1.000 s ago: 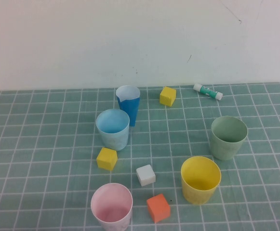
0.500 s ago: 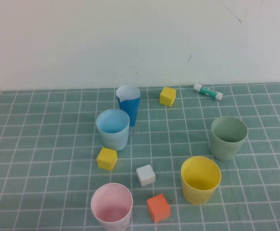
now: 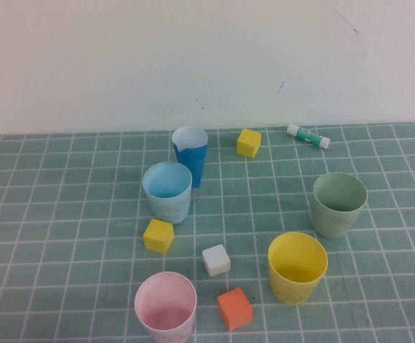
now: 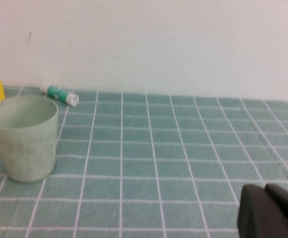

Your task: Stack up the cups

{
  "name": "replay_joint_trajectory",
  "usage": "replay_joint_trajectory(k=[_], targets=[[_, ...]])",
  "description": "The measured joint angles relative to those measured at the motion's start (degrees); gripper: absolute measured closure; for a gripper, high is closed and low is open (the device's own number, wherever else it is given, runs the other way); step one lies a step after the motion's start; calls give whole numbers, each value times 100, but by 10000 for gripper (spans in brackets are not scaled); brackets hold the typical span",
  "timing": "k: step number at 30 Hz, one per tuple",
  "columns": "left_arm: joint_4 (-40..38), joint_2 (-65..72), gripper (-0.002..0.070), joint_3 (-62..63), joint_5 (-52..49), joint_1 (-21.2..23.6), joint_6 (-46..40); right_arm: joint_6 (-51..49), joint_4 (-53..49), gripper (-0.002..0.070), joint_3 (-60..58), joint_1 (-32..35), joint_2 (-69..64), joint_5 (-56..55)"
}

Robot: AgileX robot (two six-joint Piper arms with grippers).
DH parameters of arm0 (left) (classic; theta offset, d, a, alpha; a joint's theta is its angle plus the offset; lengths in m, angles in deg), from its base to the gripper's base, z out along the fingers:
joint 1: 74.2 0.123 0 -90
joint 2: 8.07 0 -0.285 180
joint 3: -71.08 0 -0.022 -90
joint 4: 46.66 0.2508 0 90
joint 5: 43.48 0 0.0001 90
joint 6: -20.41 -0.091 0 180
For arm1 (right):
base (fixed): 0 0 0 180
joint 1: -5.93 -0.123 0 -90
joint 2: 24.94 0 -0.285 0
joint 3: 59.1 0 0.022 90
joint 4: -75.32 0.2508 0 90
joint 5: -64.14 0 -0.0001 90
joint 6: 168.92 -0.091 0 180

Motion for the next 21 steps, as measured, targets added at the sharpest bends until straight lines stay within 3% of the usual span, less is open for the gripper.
replay_joint_trajectory(k=[13, 16, 21], targets=[[22, 0, 677, 0, 2922, 0, 0, 41, -471, 679, 0, 0, 0, -2276], [22, 0, 677, 0, 3179, 0, 28, 93, -471, 679, 0, 0, 0, -2257], [13, 0, 677, 0, 3381, 0, 1013, -191, -547, 679, 0, 0, 0, -1978]])
